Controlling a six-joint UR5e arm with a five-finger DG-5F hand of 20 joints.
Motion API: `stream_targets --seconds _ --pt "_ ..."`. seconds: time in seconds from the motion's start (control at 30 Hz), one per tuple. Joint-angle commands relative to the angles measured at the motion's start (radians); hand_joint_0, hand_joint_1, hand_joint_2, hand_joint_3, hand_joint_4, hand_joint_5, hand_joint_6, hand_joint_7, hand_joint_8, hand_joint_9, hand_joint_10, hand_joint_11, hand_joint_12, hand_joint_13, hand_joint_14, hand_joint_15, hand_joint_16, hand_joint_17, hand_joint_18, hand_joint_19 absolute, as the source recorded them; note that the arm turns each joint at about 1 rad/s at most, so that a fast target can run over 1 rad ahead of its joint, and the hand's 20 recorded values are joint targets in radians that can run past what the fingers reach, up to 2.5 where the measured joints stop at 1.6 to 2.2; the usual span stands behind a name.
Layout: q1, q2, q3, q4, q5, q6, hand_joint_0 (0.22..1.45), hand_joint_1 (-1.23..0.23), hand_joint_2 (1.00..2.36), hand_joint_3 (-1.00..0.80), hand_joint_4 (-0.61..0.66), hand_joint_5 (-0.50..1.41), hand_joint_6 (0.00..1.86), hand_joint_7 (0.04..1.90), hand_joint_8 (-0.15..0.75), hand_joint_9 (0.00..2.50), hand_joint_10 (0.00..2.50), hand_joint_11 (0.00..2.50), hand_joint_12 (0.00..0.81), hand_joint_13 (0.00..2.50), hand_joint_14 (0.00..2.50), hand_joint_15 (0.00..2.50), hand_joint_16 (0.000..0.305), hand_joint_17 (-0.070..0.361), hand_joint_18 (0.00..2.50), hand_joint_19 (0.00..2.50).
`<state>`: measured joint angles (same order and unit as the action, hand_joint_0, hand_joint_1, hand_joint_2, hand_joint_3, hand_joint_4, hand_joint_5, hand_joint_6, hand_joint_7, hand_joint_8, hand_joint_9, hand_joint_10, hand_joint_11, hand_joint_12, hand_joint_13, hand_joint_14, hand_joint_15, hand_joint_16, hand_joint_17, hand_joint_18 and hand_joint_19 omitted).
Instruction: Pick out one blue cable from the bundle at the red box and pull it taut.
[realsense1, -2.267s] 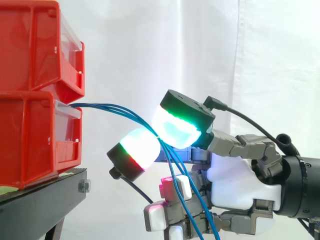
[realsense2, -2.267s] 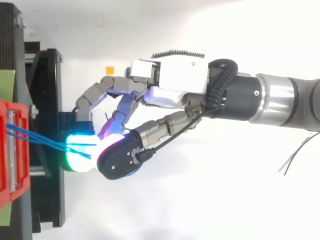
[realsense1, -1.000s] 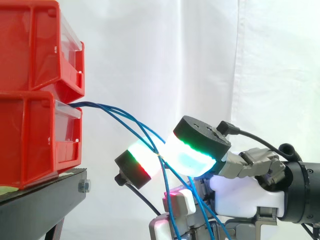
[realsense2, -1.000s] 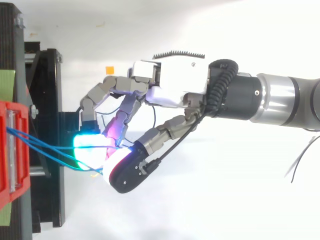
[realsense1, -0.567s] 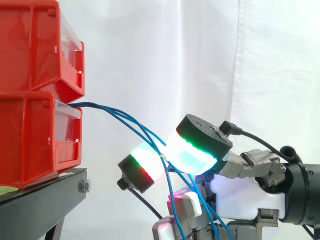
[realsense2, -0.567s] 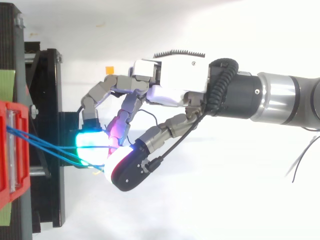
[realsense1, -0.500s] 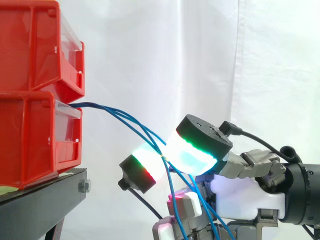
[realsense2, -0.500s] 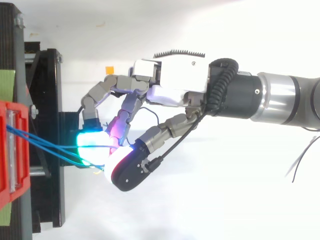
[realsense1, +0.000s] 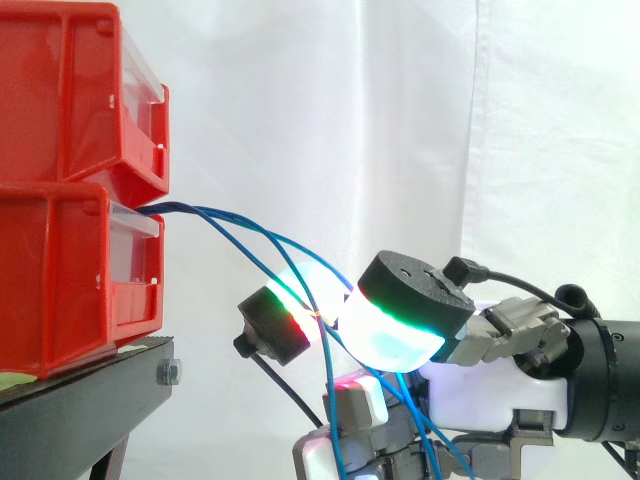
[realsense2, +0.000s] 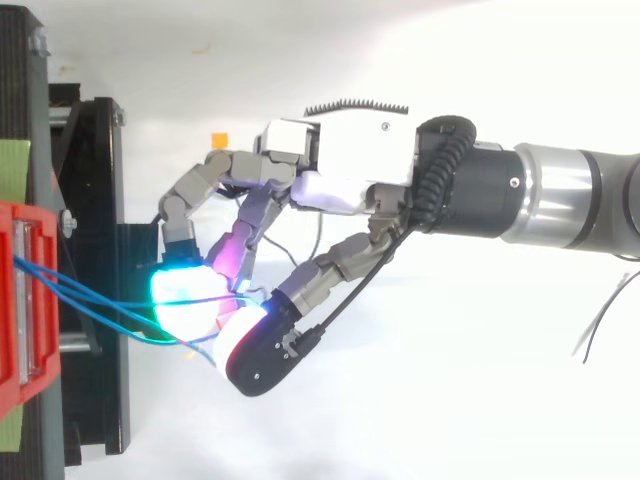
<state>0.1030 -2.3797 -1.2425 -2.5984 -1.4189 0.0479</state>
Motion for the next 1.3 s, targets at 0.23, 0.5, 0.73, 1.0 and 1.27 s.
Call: stream_targets --seconds 0.23,0.5,0.73,1.0,1.27 --pt "-0.005 0.002 0.038 -0.074 -0.035 0.001 0.51 -0.99 1.0 -0.5 -0.05 -0.1 0.86 0.79 0.275 1.09 0.03 0.77 0.32 0.8 0.02 0.46 0.046 0.104 0.9 0.6" --pt "-0.006 0.002 0.049 -0.098 -0.035 0.003 0.5 -0.83 1.0 -0.5 -0.04 -0.1 0.84 0.79 0.284 1.09 0.03 0.75 0.325 0.8 0.02 0.46 0.047 0.106 0.91 0.6" --pt "-0.005 0.002 0.055 -0.098 -0.035 0.003 0.57 -0.71 1.0 -0.5 -0.1 -0.1 0.86 0.82 0.278 1.1 0.03 0.75 0.31 0.8 0.02 0.47 0.044 0.098 0.9 0.64" --pt "-0.005 0.004 0.057 -0.1 -0.035 0.007 0.62 -0.83 1.01 -0.4 -0.09 -0.1 0.89 0.85 0.283 1.11 0.03 0.76 0.308 0.82 0.02 0.48 0.044 0.098 0.91 0.64" --pt "-0.005 0.008 0.057 -0.115 -0.035 0.007 0.7 -0.91 1.02 -0.34 -0.18 -0.11 0.92 0.95 0.285 1.1 0.03 0.77 0.307 0.83 0.02 0.47 0.043 0.097 0.92 0.63"
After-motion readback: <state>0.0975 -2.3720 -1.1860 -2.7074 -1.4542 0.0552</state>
